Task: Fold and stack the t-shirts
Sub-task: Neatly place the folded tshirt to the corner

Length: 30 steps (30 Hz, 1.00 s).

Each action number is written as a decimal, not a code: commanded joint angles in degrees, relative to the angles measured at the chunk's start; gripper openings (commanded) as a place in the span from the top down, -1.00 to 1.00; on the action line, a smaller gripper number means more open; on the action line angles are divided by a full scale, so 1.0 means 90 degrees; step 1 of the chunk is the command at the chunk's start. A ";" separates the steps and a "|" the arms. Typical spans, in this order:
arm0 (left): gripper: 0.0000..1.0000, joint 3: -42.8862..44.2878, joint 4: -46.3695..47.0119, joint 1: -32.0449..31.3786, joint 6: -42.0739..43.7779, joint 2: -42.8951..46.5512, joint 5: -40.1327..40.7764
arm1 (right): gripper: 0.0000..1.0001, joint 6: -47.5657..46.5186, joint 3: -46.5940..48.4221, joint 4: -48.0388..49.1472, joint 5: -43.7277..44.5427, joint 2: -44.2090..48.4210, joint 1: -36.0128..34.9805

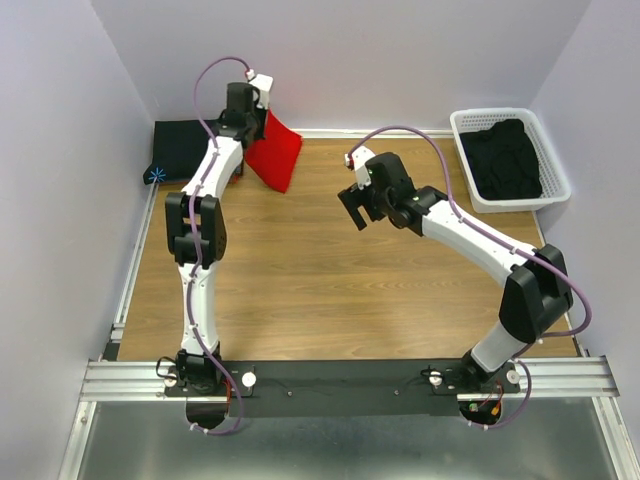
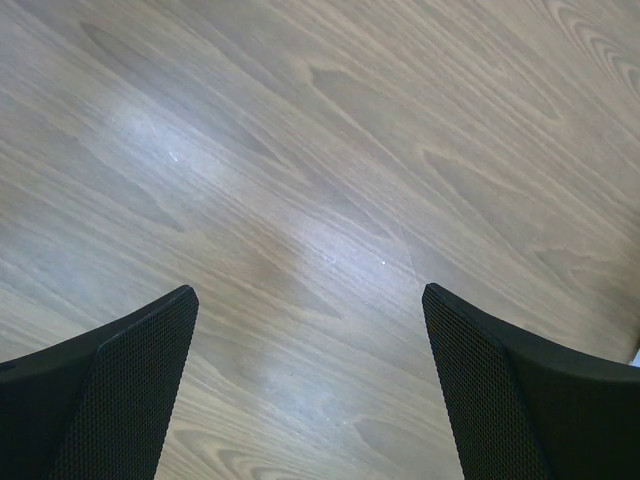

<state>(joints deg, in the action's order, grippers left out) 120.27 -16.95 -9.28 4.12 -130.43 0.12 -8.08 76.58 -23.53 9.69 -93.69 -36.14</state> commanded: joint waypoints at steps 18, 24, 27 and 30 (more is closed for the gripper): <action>1.00 0.1304 -0.0606 0.0718 0.1954 0.0234 0.0387 | -1.00 -0.0089 -0.0227 -0.0061 0.0173 0.0283 0.0051; 1.00 0.1422 -0.0890 0.0748 0.1828 0.0537 0.0133 | -1.00 -0.0099 -0.0208 -0.0071 0.0163 0.0263 0.0060; 1.00 0.1442 -0.0978 0.0748 0.1788 0.0645 0.0055 | -1.00 -0.0089 -0.0159 -0.0081 0.0153 0.0225 0.0051; 1.00 0.1461 -0.0988 0.0757 0.1788 0.0713 0.0026 | -1.00 -0.0079 -0.0139 -0.0081 0.0134 0.0205 0.0061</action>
<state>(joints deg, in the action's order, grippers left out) 130.80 -26.30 -2.94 20.14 -128.44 1.89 -8.62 75.22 -23.59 9.89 -93.19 -35.97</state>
